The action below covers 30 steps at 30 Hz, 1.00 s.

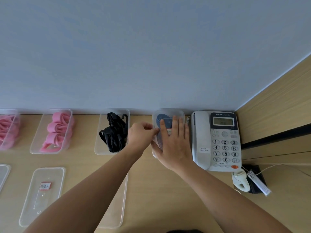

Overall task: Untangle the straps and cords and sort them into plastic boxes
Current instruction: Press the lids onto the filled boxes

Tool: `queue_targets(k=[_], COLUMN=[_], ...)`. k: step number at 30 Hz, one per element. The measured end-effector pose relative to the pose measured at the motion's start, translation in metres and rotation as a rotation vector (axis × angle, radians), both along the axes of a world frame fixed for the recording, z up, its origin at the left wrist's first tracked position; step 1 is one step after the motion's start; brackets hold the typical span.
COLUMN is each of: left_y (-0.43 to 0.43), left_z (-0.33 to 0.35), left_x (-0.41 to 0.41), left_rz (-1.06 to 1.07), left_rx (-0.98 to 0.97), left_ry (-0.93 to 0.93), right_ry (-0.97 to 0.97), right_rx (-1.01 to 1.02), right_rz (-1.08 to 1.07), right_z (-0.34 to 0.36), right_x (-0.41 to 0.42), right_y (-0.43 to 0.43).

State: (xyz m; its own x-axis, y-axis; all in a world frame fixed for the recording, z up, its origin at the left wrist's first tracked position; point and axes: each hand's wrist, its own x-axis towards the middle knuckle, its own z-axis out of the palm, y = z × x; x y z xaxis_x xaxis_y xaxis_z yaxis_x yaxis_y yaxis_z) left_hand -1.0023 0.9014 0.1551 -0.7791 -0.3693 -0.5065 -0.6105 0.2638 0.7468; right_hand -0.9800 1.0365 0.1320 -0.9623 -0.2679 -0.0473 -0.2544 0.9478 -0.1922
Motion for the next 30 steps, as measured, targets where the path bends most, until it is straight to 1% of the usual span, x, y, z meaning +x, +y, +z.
queue_targets(k=[5, 9, 16, 21, 26, 30], left_y=[0.000, -0.002, -0.006, -0.009, -0.012, -0.009], left_z=[0.002, 0.002, 0.000, -0.001, 0.001, 0.000], left_x=[0.002, -0.001, -0.006, -0.010, -0.007, 0.005], left_rz=[0.010, 0.004, -0.071, -0.061, -0.033, -0.020], left_rx=[0.028, 0.027, -0.018, 0.017, 0.072, 0.028], left_ry=[0.002, -0.006, -0.018, -0.044, -0.055, -0.029], right_ry=[0.071, 0.043, -0.001, -0.021, 0.024, -0.013], right_rx=[-0.021, 0.038, 0.061, 0.033, -0.044, -0.013], right_rz=[0.038, 0.072, 0.089, 0.056, 0.017, 0.026], right_z=[0.000, 0.000, 0.000, 0.000, 0.000, 0.003], right_x=[0.002, 0.001, 0.001, 0.001, -0.001, 0.001], right_y=[0.001, 0.001, 0.000, 0.000, 0.003, 0.002])
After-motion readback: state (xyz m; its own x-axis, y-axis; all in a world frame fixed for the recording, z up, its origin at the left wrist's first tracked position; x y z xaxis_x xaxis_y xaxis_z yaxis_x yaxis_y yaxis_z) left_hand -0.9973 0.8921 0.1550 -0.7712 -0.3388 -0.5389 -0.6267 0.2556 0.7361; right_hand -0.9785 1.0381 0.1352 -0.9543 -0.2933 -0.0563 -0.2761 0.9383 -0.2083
